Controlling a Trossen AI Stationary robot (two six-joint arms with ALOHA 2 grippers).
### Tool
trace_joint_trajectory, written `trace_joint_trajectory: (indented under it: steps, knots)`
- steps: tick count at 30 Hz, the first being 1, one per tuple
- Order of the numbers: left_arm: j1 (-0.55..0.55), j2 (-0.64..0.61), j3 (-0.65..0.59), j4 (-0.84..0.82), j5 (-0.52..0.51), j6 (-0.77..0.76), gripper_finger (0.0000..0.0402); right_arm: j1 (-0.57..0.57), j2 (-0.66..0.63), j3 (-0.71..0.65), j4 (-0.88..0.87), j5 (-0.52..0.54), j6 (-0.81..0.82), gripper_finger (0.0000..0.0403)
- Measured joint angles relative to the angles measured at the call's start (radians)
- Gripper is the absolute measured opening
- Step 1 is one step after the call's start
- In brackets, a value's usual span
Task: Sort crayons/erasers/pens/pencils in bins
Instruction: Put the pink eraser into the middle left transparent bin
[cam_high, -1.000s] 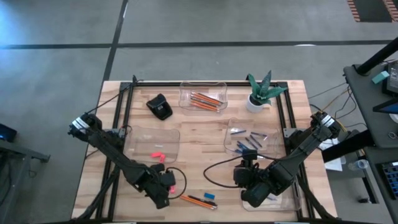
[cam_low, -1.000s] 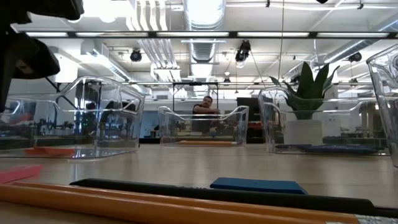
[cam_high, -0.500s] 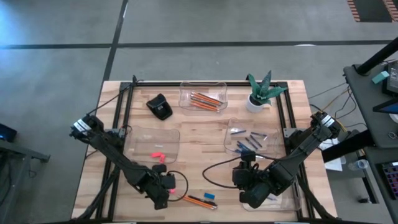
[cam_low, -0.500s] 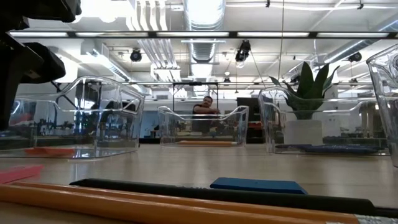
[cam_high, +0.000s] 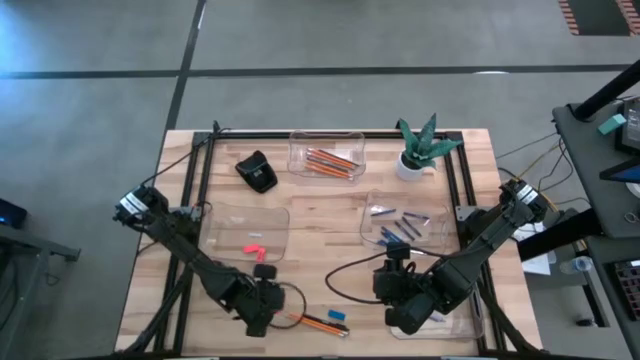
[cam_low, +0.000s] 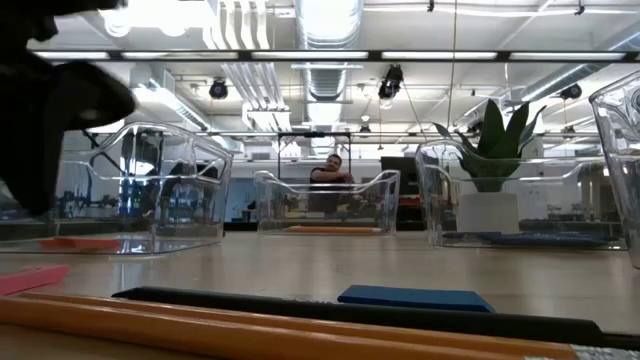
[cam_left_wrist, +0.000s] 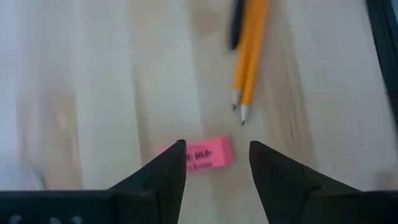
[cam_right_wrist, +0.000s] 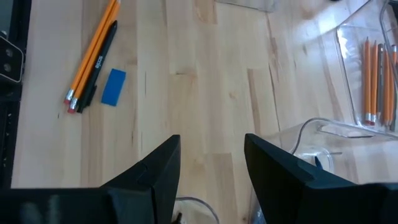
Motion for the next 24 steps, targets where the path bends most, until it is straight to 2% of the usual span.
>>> trace_joint_trajectory:
  steps: [6,9,14,24]
  knots:
    - [-0.005,0.003,-0.003,0.008,-0.005,0.663,0.016,0.0,0.0,0.0,0.0,0.0,0.0,0.0171]
    - [-0.003,0.004,-0.003,0.008,0.002,0.889,0.016,0.0,0.0,0.0,0.0,0.0,0.001,0.0171]
    - [0.032,0.025,-0.006,0.007,0.06,1.015,0.016,0.0,0.0,0.0,0.001,0.0,0.019,0.0171]
    - [0.064,0.081,-0.002,0.006,0.081,1.236,0.016,0.0,0.0,0.0,0.002,-0.001,0.019,0.0171]
